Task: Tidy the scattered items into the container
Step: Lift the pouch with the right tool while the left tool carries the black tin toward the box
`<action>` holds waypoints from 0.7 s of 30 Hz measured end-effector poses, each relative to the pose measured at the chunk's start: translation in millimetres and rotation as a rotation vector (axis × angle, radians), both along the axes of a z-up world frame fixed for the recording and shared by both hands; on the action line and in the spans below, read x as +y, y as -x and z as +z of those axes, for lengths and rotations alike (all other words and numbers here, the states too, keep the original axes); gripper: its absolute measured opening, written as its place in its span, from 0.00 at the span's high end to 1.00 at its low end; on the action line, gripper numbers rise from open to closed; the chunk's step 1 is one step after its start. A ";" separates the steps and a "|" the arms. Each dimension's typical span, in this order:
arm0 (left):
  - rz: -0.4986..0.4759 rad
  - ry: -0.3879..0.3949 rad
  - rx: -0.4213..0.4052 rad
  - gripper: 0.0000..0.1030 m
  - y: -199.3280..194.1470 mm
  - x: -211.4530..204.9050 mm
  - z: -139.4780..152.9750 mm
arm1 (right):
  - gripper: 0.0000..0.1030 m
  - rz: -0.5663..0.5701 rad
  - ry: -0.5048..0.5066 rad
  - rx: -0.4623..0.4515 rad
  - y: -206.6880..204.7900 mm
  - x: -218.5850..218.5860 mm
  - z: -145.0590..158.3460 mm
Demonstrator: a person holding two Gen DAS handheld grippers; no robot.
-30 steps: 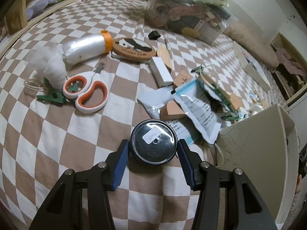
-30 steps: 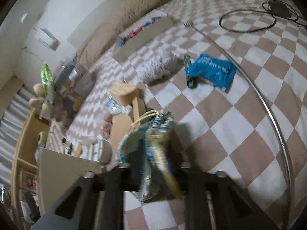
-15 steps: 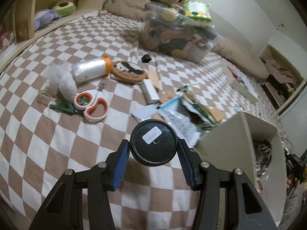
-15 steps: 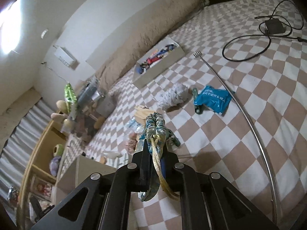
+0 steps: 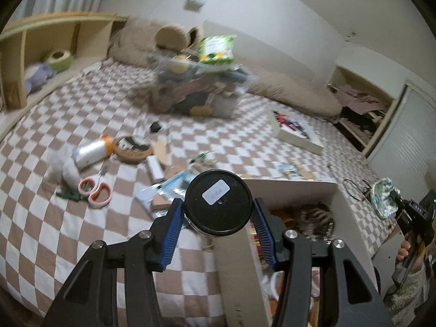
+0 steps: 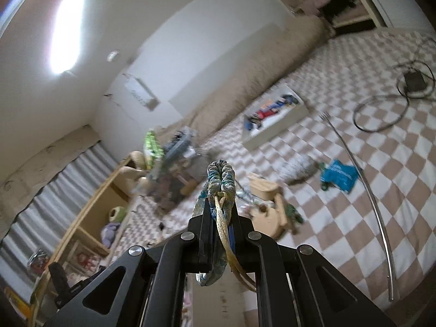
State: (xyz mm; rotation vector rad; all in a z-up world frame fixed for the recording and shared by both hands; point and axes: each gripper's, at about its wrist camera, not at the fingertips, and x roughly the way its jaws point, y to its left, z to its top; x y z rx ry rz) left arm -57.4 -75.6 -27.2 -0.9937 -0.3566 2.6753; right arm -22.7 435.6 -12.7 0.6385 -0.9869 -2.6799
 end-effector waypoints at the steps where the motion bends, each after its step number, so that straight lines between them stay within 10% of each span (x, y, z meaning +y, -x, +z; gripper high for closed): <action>1: -0.012 0.001 0.013 0.51 -3.4 3.8 5.0 | 0.91 0.010 -0.001 0.013 -2.3 -2.2 4.7; 21: -0.348 0.272 -0.035 0.51 -55.1 100.1 -2.6 | 0.91 0.338 -0.119 0.003 -15.6 -88.0 17.2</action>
